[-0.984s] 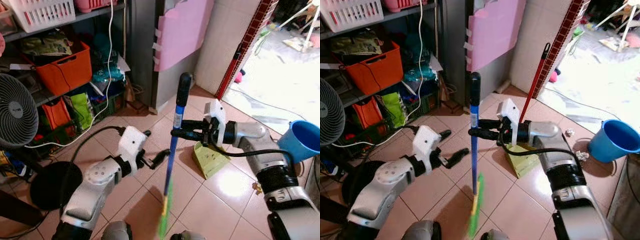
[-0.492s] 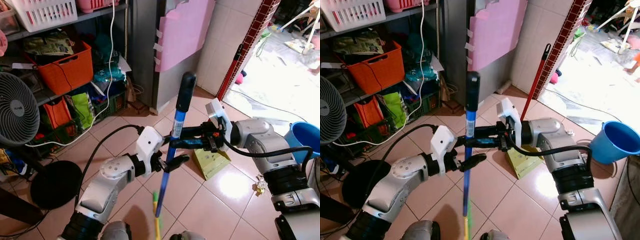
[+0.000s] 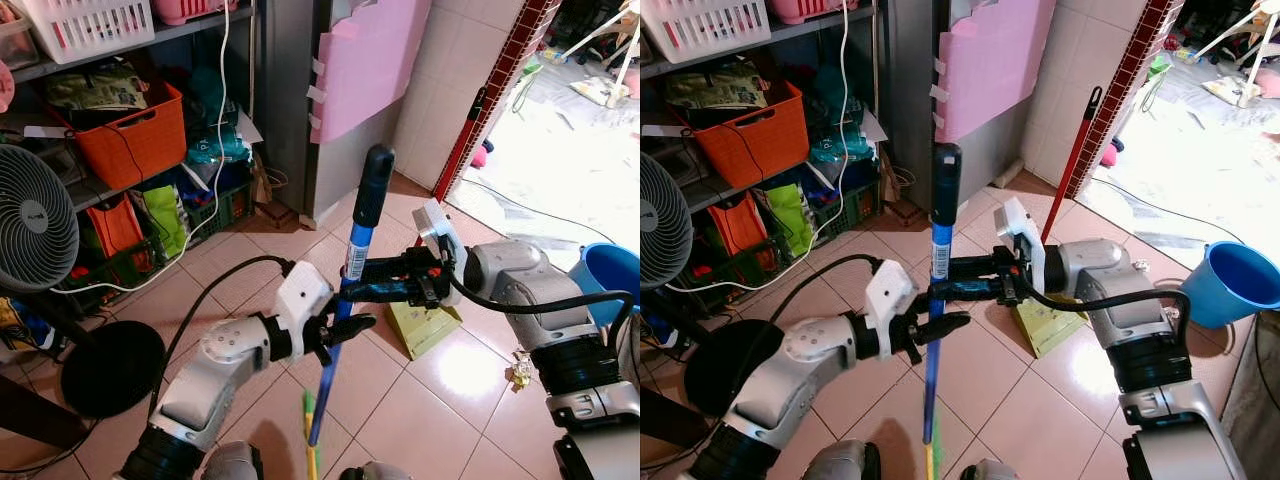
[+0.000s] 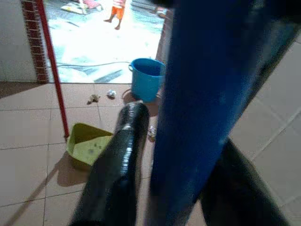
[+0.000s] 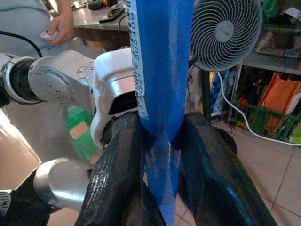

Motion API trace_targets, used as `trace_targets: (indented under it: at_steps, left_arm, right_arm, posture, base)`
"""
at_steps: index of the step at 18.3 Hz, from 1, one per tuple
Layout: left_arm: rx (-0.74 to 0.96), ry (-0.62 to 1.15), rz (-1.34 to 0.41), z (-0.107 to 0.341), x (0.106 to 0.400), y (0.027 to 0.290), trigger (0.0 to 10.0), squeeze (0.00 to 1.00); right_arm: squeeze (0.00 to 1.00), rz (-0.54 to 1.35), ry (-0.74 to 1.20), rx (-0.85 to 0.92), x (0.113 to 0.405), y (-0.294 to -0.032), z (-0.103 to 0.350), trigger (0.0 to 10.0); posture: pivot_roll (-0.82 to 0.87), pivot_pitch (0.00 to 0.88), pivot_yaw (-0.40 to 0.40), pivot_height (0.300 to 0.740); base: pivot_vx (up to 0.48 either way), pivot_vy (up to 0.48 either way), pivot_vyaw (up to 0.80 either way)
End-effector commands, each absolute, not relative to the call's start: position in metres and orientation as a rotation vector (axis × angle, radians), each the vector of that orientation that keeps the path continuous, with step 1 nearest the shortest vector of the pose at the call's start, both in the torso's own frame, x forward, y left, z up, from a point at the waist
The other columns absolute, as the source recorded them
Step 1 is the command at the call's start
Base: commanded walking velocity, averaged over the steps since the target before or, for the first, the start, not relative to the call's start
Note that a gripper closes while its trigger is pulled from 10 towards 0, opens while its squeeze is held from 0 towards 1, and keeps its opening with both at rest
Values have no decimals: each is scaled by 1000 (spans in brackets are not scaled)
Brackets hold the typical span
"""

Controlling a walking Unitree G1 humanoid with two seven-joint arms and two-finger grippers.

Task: Sweep floor

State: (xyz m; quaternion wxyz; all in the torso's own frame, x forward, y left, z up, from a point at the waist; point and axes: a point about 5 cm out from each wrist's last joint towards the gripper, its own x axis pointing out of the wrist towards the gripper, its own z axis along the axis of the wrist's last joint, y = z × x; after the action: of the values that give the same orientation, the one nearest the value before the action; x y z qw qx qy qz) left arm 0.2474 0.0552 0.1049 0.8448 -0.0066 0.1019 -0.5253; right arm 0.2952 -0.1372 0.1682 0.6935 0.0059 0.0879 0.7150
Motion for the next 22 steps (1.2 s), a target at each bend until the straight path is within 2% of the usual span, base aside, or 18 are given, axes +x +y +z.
trace_targets:
  at_steps: [1,3,4,6,7,8,9,11,12,14,16,20,22]
  left_arm:
    - [-11,215,-1111,103,247,54,0,0]
    - [6,195,-1072,103,249,56,0,0]
    - [34,175,-1033,103,253,58,0,0]
    - [44,153,-980,104,260,62,0,0]
    - [45,137,-952,106,263,64,0,0]
    - [43,133,-949,106,264,64,0,0]
    - [46,129,-951,105,264,65,0,0]
    - [54,117,-916,105,267,67,0,0]
    - [75,111,-882,104,270,69,0,0]
    - [115,86,-772,104,280,77,0,0]
    - [146,66,-668,104,289,90,0,0]
    - [172,53,-590,102,298,102,0,0]
    - [189,47,-558,100,301,104,0,0]
  right_arm:
    - [0,1654,162,-2,291,-134,177,0]
    - [0,1604,138,-8,294,-130,172,0]
    - [0,1566,123,-2,296,-127,168,5176]
    - [0,1517,107,3,297,-125,162,3294]
    - [0,1489,101,6,299,-124,160,2980]
    - [0,1484,98,5,299,-124,159,4157]
    - [0,1471,92,-9,301,-123,158,9608]
    - [0,1419,76,-5,306,-122,158,10000]
    - [1000,1370,66,-2,311,-122,158,10000]
    - [1000,1219,34,-43,321,-123,157,10000]
    - [1000,1126,-1,33,324,-120,165,10000]
    - [1000,955,-30,-8,334,-135,159,10000]
    - [1000,863,-31,29,339,-143,162,10000]
  posture:
    - [61,63,-64,740]
    - [64,65,-65,740]
    - [65,67,-65,740]
    - [67,68,-68,740]
    - [67,68,-68,740]
    - [68,67,-67,740]
    - [68,66,-68,740]
    - [68,64,-69,740]
    - [66,64,-71,740]
    - [66,65,-71,740]
    - [64,66,-70,740]
    - [61,63,-73,740]
    - [60,64,-76,740]
  base:
    - [0,0,0]
    - [0,0,0]
    - [0,0,0]
    - [0,0,0]
    - [0,0,0]
    - [0,0,0]
    - [0,0,0]
    - [0,0,0]
    - [0,0,0]
    - [0,0,0]
    - [0,0,0]
    - [0,0,0]
    - [0,0,0]
